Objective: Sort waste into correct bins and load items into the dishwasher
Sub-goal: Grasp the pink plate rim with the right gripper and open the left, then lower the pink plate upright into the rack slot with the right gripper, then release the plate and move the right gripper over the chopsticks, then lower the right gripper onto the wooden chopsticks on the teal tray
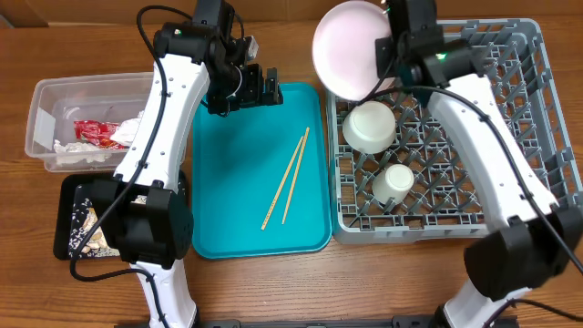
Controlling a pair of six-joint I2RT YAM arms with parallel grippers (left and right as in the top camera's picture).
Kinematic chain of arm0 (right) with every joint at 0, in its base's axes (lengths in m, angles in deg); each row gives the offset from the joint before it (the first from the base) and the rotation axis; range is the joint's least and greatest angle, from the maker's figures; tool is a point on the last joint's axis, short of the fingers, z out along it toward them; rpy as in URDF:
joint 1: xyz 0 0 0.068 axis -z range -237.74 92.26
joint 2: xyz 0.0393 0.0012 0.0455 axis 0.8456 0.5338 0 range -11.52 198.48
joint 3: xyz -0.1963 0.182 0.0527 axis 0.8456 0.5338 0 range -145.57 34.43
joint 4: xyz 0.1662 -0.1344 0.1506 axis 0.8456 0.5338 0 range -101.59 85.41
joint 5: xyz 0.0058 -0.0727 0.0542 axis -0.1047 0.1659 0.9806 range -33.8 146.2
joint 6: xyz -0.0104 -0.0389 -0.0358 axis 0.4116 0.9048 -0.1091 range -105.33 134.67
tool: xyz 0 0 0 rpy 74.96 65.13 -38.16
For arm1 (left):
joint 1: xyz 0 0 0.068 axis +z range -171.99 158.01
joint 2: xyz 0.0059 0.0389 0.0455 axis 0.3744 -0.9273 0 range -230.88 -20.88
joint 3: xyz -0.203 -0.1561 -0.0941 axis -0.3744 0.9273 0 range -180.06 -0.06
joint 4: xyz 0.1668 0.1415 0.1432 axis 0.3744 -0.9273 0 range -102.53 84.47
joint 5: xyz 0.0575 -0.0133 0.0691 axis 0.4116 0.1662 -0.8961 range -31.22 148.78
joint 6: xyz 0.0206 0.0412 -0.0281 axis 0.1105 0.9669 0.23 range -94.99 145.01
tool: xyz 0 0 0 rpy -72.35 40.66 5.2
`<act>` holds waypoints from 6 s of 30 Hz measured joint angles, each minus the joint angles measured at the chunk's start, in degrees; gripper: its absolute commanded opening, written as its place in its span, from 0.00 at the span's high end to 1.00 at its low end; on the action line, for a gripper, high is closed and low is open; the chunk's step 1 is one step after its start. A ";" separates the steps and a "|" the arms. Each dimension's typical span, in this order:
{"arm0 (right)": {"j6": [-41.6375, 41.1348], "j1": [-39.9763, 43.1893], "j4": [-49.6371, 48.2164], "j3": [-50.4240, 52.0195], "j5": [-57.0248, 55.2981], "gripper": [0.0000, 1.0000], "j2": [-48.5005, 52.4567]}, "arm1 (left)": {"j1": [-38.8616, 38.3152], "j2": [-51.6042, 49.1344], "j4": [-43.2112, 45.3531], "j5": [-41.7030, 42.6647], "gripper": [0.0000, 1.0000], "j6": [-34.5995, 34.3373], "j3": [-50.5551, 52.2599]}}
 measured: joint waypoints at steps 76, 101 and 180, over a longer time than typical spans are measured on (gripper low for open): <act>6.73 6.36 10.51 -1.14 -27.87 0.55 8.02 | 0.00 0.00 0.02 -0.02 0.00 0.00 0.00; -0.68 5.62 13.42 -4.98 4.11 0.37 -4.66 | 0.00 0.00 0.00 -0.02 0.00 -0.02 0.00; -51.04 -32.76 -25.59 38.10 17.11 0.56 -1.95 | 21.40 0.07 0.04 -6.10 0.00 -0.07 -10.71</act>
